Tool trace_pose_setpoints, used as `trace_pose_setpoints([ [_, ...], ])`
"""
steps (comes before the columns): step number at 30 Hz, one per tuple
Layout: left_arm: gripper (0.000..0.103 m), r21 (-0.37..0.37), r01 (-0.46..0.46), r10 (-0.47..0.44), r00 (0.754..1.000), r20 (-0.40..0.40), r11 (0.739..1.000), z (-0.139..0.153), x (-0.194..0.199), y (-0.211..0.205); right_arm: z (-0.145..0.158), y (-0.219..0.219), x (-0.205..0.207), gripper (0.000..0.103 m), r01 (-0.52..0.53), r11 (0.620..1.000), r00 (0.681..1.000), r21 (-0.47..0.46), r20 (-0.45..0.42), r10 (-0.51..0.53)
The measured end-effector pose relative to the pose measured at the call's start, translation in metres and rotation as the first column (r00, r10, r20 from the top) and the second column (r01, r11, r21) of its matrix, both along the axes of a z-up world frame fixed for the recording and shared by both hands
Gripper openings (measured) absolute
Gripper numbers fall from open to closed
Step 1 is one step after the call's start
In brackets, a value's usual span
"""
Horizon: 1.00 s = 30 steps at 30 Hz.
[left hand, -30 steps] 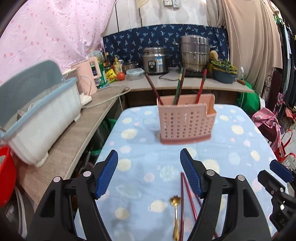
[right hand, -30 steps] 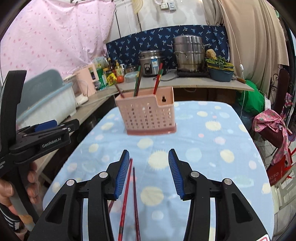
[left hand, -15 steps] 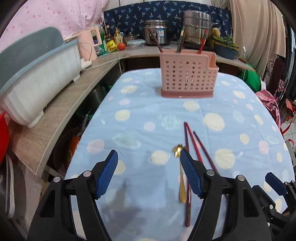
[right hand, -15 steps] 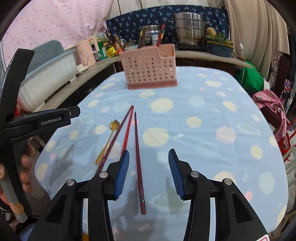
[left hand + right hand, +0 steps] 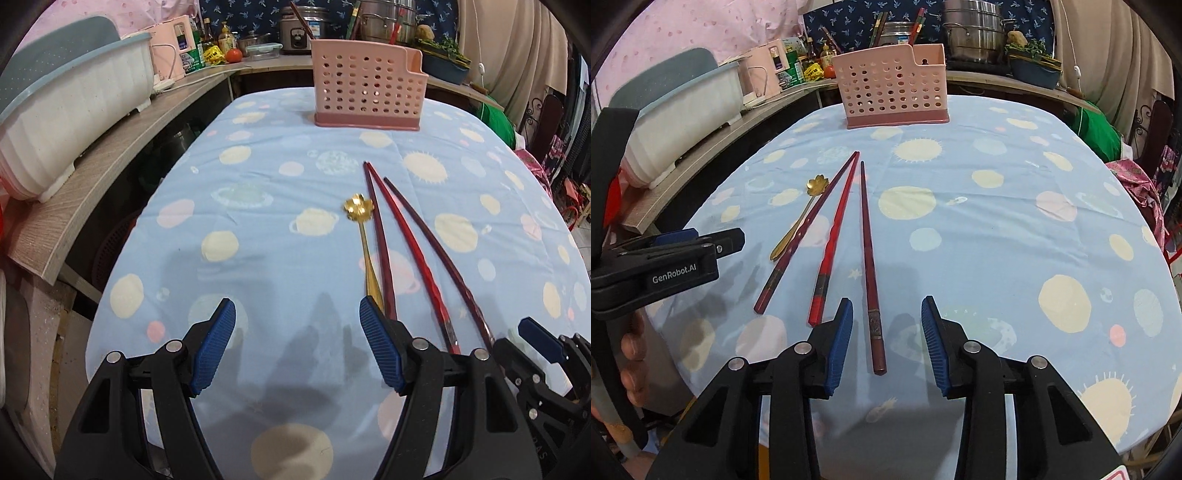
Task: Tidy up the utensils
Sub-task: 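Move both open tools back toward the remaining utensils, then grasp a dark red chopstick with the right tool while the left tool grasps the gold spoon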
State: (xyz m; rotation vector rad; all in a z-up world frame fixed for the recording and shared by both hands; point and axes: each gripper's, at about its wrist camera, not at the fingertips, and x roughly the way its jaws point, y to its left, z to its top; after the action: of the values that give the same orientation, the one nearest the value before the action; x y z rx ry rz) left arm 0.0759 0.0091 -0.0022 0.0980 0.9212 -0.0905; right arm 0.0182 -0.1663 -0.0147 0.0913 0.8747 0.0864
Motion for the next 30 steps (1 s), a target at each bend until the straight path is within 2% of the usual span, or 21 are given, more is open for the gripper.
trace_pose_setpoints([
  [4,0.068,0.003,0.021,-0.021,1.000,-0.009,1.000,-0.007,-0.006,-0.003,-0.004,0.002,0.000,0.028,-0.001,1.000,1.000,-0.005,-0.008,0.001],
  [6,0.071,-0.012,0.021,-0.021,1.000,-0.016,1.000,-0.009,-0.007,-0.002,-0.008,0.002,0.000,0.021,-0.001,1.000,1.000,-0.008,-0.017,0.000],
  [10,0.072,-0.057,0.022,-0.024,0.999,-0.034,0.998,-0.011,-0.006,0.000,-0.010,0.004,-0.001,0.018,-0.003,1.000,1.000,-0.028,-0.013,0.003],
  [14,0.072,-0.066,0.022,-0.025,0.999,-0.043,0.998,-0.013,-0.005,-0.001,-0.010,0.006,-0.001,0.009,-0.007,0.999,1.000,-0.054,-0.008,0.007],
  [23,0.072,-0.117,0.016,-0.025,0.997,-0.074,0.993,-0.022,0.014,-0.005,-0.010,-0.001,0.001,0.007,0.008,1.000,1.000,-0.022,-0.015,-0.008],
  [30,0.059,-0.094,0.026,-0.032,0.997,-0.067,0.995,-0.028,0.023,-0.012,-0.010,-0.002,0.002,0.007,0.009,1.000,1.000,-0.011,-0.016,-0.010],
])
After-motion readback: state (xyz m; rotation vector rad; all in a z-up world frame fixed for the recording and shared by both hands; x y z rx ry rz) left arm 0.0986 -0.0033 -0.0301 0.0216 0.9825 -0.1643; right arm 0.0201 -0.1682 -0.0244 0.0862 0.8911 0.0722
